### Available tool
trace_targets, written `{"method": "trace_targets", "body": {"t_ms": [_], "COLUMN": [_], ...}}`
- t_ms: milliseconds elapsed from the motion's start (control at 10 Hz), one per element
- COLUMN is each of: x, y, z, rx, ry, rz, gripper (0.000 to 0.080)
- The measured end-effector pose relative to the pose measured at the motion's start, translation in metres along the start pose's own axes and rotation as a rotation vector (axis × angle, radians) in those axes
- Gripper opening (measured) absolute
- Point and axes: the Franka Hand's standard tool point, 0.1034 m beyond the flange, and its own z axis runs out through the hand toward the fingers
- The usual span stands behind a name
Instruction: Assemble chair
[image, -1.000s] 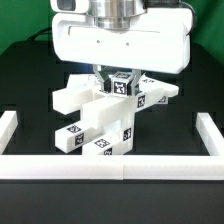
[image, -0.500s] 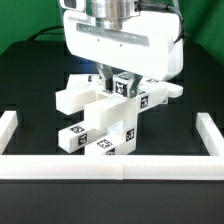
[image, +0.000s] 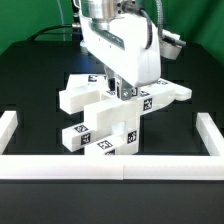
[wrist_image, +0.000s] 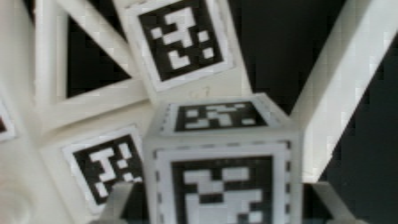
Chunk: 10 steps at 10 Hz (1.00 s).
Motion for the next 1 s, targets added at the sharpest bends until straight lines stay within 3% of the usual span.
{"method": "trace_targets", "body": {"t_ms": [500, 800, 900, 1000], "x": [-0.0036, -0.0048, -0.0048, -0.0051], "y": [-0.0016, -0.0019, -0.0018, -0.0016], "z": [0.0004, 0.0008, 0.0009, 0.0002], "rx": [0.003, 0.003, 0.003, -0.005], "ry": [-0.009, -0.011, -0.011, -0.012], "rz": [0.366, 0.405, 0.376, 0.321], "gripper": [0.0282, 0.0307, 0.0486, 0.0486]}}
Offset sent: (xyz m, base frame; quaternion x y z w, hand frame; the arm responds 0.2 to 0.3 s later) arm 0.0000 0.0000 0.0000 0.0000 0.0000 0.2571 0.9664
